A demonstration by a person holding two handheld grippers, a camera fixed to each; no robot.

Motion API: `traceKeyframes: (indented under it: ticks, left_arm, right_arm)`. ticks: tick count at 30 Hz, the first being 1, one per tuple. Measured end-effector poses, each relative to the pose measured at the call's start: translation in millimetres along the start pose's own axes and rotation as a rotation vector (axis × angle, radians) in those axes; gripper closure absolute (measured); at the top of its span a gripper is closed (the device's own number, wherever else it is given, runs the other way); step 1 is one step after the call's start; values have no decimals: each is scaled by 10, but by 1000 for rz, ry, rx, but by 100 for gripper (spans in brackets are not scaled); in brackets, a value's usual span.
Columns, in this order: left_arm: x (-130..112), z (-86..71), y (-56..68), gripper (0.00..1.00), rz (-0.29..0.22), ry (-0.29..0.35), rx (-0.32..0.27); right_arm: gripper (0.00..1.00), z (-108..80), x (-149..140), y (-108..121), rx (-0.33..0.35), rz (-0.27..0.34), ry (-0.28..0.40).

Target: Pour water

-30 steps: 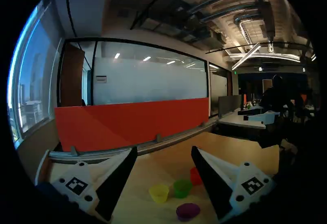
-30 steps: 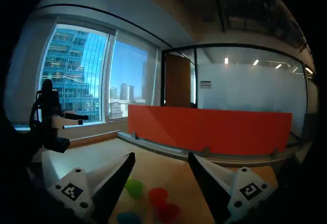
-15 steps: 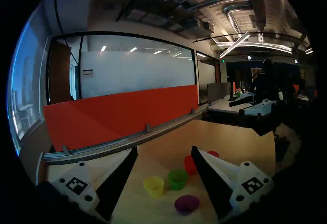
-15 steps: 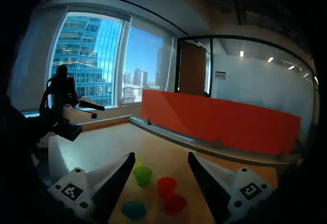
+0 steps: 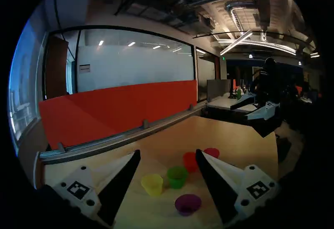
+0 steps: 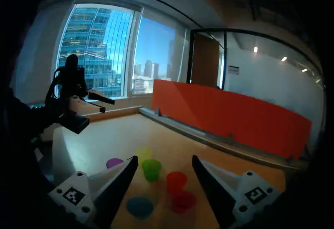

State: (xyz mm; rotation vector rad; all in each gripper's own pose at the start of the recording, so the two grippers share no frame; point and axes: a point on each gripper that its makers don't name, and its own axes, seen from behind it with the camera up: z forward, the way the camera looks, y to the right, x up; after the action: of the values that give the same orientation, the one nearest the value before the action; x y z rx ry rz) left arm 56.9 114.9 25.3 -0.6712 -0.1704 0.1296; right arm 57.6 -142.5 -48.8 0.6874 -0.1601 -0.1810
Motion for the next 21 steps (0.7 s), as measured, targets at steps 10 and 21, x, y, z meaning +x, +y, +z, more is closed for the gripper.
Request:
traceKeyframes:
  ticks: [10, 21]
  left_arm:
    - [-258, 121, 63, 2, 12, -62, -28]
    - [-564, 321, 132, 2, 15, -131, -63]
  right_arm:
    - [0, 67, -330, -103, 34, 0, -63]
    - [0, 143, -662, -190, 72, -10, -125]
